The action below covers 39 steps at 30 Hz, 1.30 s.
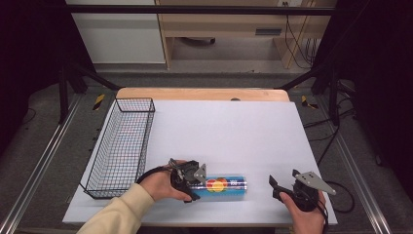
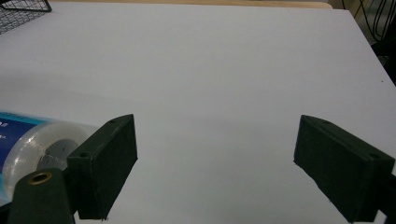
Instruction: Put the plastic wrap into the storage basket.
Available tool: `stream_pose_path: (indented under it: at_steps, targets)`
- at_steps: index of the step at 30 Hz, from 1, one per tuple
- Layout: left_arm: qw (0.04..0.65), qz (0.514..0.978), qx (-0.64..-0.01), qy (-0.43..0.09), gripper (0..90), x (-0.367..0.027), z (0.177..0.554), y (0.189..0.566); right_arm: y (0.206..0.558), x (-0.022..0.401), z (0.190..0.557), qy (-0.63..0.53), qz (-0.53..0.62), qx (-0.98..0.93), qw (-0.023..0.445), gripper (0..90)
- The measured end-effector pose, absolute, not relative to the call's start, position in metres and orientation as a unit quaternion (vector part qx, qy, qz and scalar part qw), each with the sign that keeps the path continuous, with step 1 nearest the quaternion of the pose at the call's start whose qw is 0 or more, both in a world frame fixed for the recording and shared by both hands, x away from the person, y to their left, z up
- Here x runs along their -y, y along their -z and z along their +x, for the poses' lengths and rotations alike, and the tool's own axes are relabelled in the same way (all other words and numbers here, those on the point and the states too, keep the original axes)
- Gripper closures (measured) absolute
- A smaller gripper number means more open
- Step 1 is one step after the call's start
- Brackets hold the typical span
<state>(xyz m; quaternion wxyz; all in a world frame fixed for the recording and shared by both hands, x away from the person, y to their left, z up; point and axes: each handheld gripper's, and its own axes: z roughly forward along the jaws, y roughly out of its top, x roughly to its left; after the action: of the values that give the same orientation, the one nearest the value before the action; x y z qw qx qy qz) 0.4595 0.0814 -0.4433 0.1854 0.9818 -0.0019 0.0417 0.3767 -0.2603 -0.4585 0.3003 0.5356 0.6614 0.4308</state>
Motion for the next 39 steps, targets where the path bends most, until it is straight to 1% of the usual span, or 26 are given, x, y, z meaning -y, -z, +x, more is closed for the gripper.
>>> stream_pose_path:
  at_steps: [10,22,29,39]
  targets:
    - [0.189,0.981,0.005,-0.04,31.9,-0.081,0.458,0.44,0.459,0.26,0.377,-0.43,0.536,-0.661,0.301,13.7]
    - [0.223,0.974,-0.004,-0.041,32.0,-0.081,0.452,0.429,0.458,0.261,0.376,-0.43,0.538,-0.659,0.302,13.9]
    - [0.253,0.966,-0.022,-0.054,32.0,-0.084,0.453,0.41,0.458,0.261,0.376,-0.425,0.539,-0.659,0.308,13.9]
    - [0.268,0.959,-0.045,-0.084,32.0,-0.085,0.459,0.379,0.457,0.258,0.375,-0.417,0.542,-0.657,0.317,13.9]
